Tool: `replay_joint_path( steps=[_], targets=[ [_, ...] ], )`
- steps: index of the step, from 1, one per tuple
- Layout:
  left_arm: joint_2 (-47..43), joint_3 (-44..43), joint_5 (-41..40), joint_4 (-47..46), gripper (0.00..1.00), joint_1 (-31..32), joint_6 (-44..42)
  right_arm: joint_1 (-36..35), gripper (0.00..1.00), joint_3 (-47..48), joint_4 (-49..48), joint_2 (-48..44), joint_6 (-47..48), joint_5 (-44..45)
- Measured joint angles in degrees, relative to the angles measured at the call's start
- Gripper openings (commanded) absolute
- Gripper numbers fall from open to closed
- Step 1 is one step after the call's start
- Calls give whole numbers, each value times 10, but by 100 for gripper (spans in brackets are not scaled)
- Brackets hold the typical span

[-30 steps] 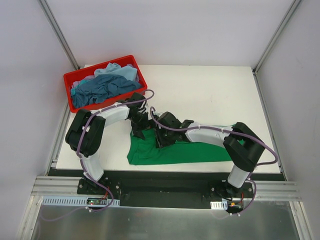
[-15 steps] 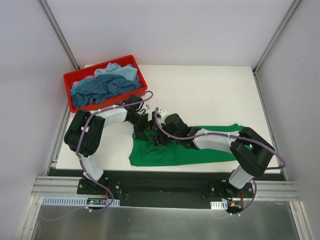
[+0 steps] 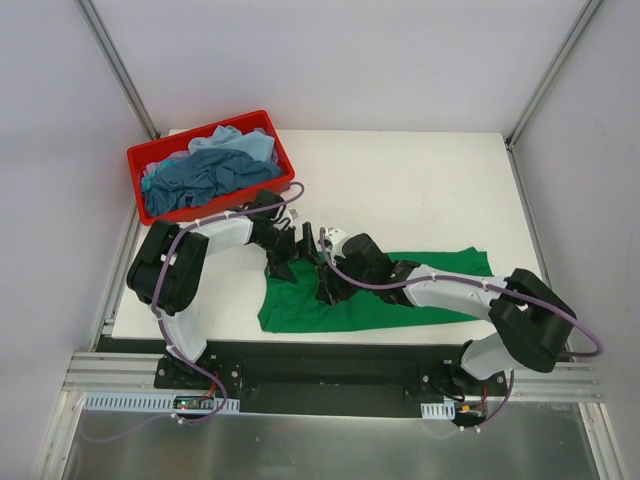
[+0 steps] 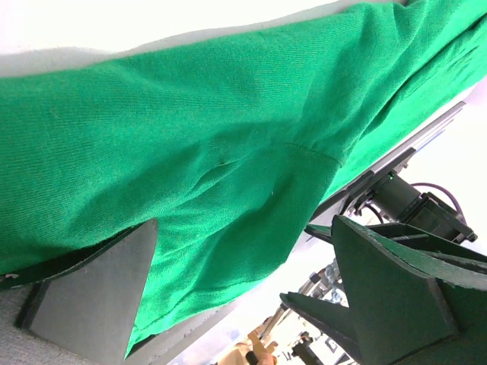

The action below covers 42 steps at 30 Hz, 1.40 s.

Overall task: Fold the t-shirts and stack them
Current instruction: Fold the other side of the tshirt into a rectangle

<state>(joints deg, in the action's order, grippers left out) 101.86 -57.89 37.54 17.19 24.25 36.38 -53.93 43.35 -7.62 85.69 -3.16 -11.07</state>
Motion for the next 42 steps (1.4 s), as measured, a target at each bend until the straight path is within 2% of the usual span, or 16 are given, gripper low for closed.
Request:
replay_joint_path(
  steps=[4,12,23,29,36,39,42],
  targets=[
    [0,0,1,0,99,-3,0,0,53,-3,17,-28,32,-2],
    [0,3,10,-1,99,-7,0,-6,52,-12,58,-28,74,9],
    [0,3,11,-2,99,-7,1,-58,41,75,98,72,103,71],
    [0,3,11,-2,99,-7,1,-65,41,105,121,101,113,120],
    [0,3,10,-2,99,-7,1,-73,41,118,131,120,123,138],
    [0,3,10,-2,99,-7,1,-79,29,118,131,122,126,140],
    [0,3,10,-2,99,-11,1,-85,24,118,134,122,128,149]
  ],
)
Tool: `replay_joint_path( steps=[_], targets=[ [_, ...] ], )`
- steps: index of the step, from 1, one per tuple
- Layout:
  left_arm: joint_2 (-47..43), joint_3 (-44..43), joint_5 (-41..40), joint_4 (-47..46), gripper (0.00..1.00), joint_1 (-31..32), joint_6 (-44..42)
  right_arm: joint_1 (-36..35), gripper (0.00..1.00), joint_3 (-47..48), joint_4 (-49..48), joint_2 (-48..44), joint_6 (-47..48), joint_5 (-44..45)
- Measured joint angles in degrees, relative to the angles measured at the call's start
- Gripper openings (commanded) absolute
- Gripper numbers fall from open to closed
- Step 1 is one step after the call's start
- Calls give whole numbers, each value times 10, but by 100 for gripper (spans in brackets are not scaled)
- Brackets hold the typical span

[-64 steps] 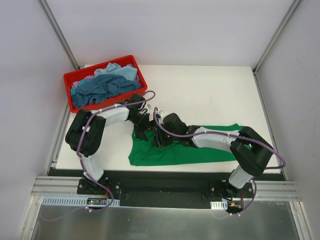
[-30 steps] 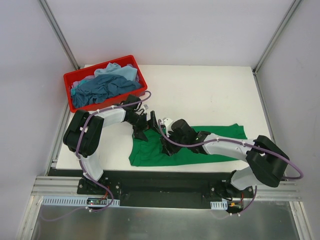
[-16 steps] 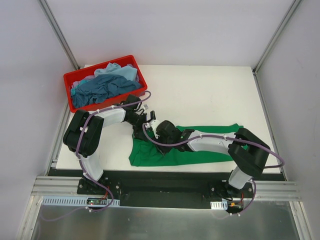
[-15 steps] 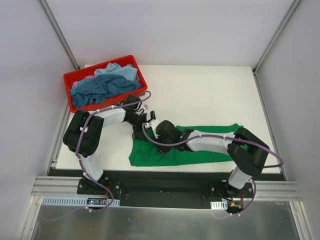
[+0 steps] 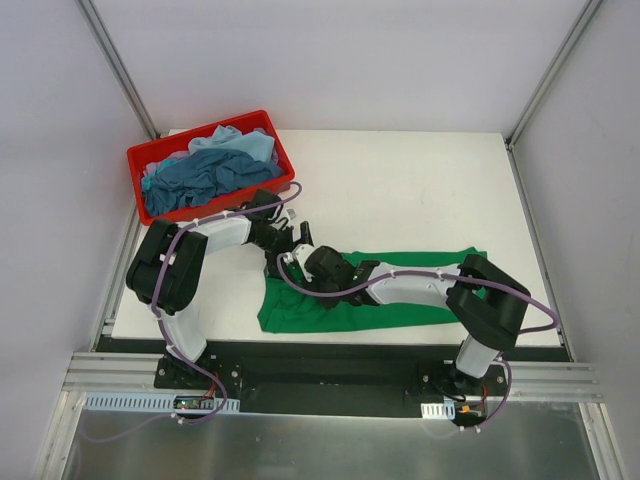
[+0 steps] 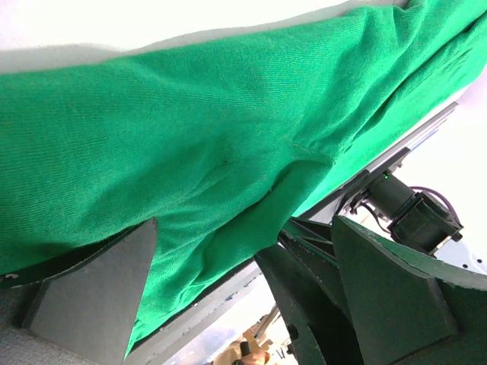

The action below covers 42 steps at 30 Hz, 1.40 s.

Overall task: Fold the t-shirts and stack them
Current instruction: Fold the other side of the tshirt into a rectangle

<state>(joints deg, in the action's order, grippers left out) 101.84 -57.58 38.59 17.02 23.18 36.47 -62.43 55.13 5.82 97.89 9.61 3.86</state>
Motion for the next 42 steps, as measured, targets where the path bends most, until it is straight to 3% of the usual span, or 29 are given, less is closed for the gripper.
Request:
replay_joint_path(
  steps=[5,9,17,24,34,39,42],
  targets=[
    [0,0,-2,2,99,0,1,-2,19,1,5,0,-1,12],
    [0,0,-9,8,99,-7,1,-3,26,0,13,-7,-9,15],
    [-3,0,-17,18,99,-16,0,-3,22,-16,31,-25,-20,13],
    [-4,0,-17,18,99,-16,0,-3,32,-16,29,-24,-21,12],
    [-4,0,-17,18,99,-16,0,-3,32,21,19,0,-37,48],
    [-4,0,-17,19,99,-16,0,-3,44,39,-2,17,-52,57],
    [-4,0,-17,19,99,-16,0,-3,44,41,-13,19,-62,56]
  ],
)
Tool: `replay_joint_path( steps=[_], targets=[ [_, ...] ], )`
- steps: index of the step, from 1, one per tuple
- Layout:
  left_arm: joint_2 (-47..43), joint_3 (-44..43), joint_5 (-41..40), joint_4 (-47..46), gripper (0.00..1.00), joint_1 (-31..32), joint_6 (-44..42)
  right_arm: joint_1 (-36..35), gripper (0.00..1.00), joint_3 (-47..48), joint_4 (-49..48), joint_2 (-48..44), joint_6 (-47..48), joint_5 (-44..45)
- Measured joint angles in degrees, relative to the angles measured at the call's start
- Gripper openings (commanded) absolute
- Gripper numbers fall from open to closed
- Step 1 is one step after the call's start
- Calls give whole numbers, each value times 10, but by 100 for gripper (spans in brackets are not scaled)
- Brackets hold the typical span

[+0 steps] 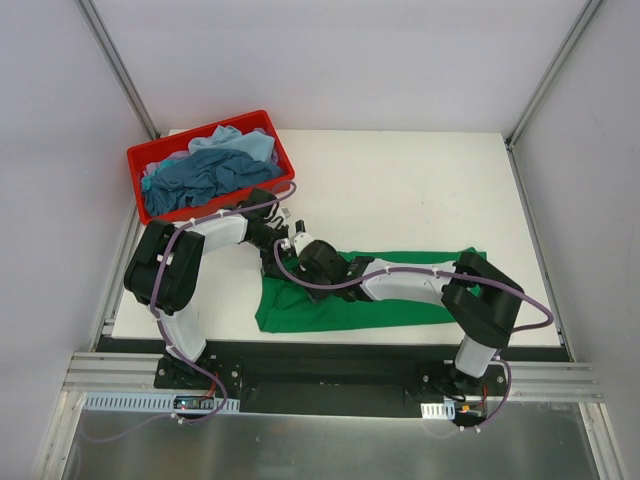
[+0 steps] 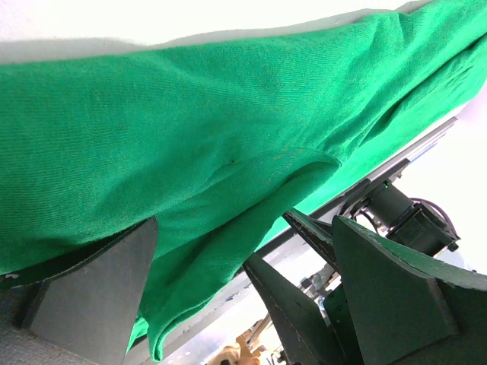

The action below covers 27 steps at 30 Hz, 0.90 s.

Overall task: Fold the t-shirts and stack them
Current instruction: Fold the other side of the tshirt into a rectangle

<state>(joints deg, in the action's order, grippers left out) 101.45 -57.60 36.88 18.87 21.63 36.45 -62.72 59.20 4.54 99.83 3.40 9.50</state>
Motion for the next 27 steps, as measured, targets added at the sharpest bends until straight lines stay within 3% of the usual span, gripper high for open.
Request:
replay_joint_path(
  steps=[14,26,27],
  targets=[
    [0,0,0,1,99,0,0,0,44,-45,-12,-17,6,-50],
    [0,0,0,1,99,0,0,0,0,-45,-3,-16,2,2],
    [0,0,0,1,99,0,0,0,1,-45,-3,-17,1,5]
  ],
)
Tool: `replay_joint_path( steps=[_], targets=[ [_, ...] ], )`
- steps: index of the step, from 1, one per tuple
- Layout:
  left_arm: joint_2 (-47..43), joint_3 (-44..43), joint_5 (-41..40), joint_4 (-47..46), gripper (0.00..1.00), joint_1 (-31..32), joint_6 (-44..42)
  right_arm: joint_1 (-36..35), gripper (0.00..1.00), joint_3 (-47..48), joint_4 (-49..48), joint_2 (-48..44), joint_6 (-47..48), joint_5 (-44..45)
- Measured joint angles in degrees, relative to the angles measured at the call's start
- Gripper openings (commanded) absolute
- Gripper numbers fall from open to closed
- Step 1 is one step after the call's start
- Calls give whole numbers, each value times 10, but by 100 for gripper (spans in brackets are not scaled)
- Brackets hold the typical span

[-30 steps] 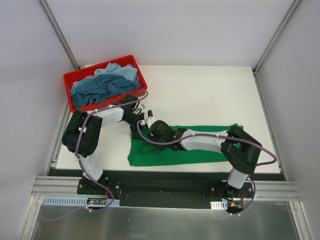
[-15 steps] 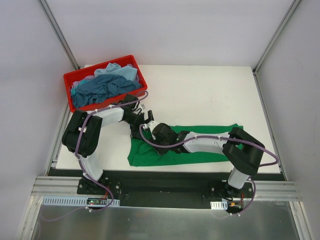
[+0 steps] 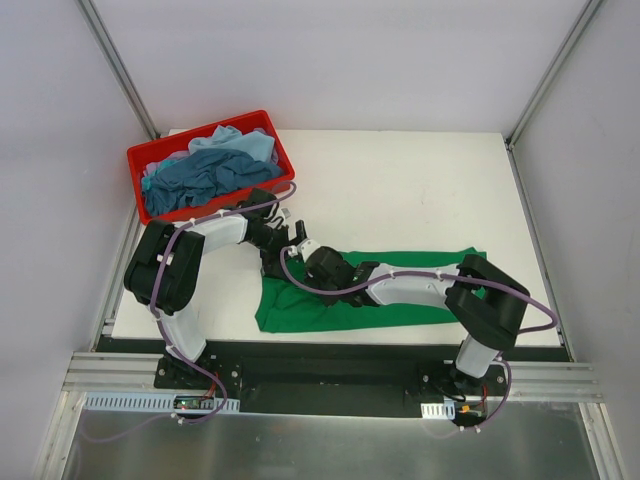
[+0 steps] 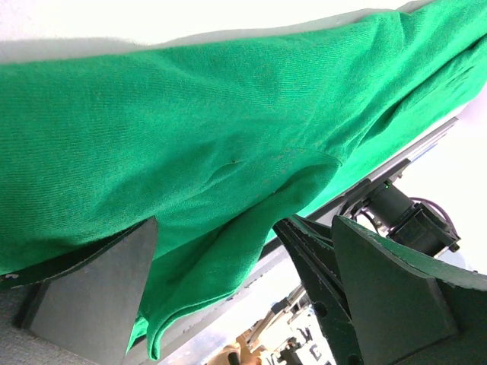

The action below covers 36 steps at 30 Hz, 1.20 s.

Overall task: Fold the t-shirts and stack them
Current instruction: Fold the other side of the tshirt into a rectangle

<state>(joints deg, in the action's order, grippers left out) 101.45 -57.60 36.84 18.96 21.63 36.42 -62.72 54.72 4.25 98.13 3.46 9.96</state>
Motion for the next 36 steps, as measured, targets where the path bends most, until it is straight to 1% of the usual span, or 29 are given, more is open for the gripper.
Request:
replay_joint_path(
  steps=[8,17,18,19,20,21,22,23,24,25,26,27,28,33,36],
  targets=[
    [0,0,0,0,99,0,0,0,0,-5,14,-41,0,1],
    [-7,0,-15,10,99,0,-3,0,1,-16,66,-110,4,-27],
    [-7,0,-15,10,99,0,-5,0,5,-23,68,-115,5,-28],
    [-7,0,-15,11,99,0,-7,0,11,-33,70,-119,5,-29],
    [-8,0,-15,11,99,0,-10,0,13,-42,72,-123,5,-32],
    [-8,0,-15,11,99,0,-12,0,16,-59,76,-131,9,-37],
    [-8,0,-15,11,99,0,-14,0,22,-64,80,-135,8,-40],
    [-9,0,-15,12,99,0,-15,0,30,-73,84,-141,8,-44],
    [-9,0,-15,13,99,0,-17,0,46,-79,88,-148,8,-44],
    [-9,0,-15,13,99,0,-19,0,54,-84,92,-155,7,-44],
    [-10,0,-15,14,99,0,-20,0,67,-87,96,-163,3,-42],
    [-10,0,-15,14,99,0,-23,0,93,-88,99,-172,0,-38],
    [-10,0,-16,15,99,0,-24,0,96,-88,99,-184,-3,-28],
    [-14,0,-25,18,99,1,-26,20,96,-88,99,-257,-44,54],
    [-21,-3,-56,30,99,11,-26,76,96,-97,96,-299,-85,98]
  ],
)
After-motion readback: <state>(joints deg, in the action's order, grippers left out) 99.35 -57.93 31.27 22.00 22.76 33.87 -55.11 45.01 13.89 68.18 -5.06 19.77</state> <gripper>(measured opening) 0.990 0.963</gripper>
